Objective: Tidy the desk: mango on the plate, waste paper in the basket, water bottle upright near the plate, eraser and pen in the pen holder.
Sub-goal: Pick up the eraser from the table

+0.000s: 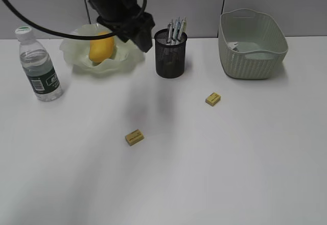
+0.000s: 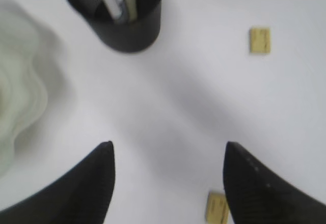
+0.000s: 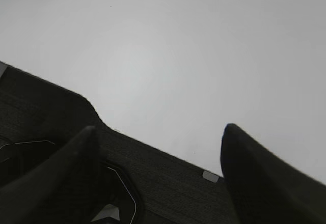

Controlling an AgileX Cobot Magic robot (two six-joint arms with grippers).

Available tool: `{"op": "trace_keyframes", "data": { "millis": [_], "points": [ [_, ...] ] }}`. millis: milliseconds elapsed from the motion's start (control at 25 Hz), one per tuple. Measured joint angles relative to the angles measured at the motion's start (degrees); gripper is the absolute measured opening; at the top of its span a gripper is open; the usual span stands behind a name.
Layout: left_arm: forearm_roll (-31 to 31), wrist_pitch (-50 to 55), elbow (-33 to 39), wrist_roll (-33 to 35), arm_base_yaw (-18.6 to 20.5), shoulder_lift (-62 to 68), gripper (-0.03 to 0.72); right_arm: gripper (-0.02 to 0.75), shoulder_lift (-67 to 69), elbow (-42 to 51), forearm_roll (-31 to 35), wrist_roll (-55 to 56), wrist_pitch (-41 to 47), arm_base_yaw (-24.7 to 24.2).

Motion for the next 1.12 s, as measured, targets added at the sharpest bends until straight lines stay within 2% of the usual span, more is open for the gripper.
{"op": "trace_keyframes", "data": {
  "millis": [160,320,480,640,1120],
  "points": [
    [6.75,7.16,-0.05,-4.61,0.0,-1.52,0.476,0.582,0.0,0.0,0.0,0.0,0.0,0.0],
    [7.72,7.77,0.08,-8.57,0.0,-4.54,0.47,0.582,0.0,0.0,0.0,0.0,0.0,0.0],
    [7.47,7.76,3.07,-9.36,0.0,-9.42,0.47,0.582,0.0,0.0,-0.05,0.05,0.0,0.0],
    [7.47,7.76,11.09,-9.7,0.0,-15.41,0.468,0.582,0.0,0.0,-0.05,0.05,0.0,0.0],
    [7.34,5.41,45.57,-10.15,0.0,-40.81,0.46,0.582,0.0,0.0,-0.05,0.05,0.0,0.0]
  ]
}}
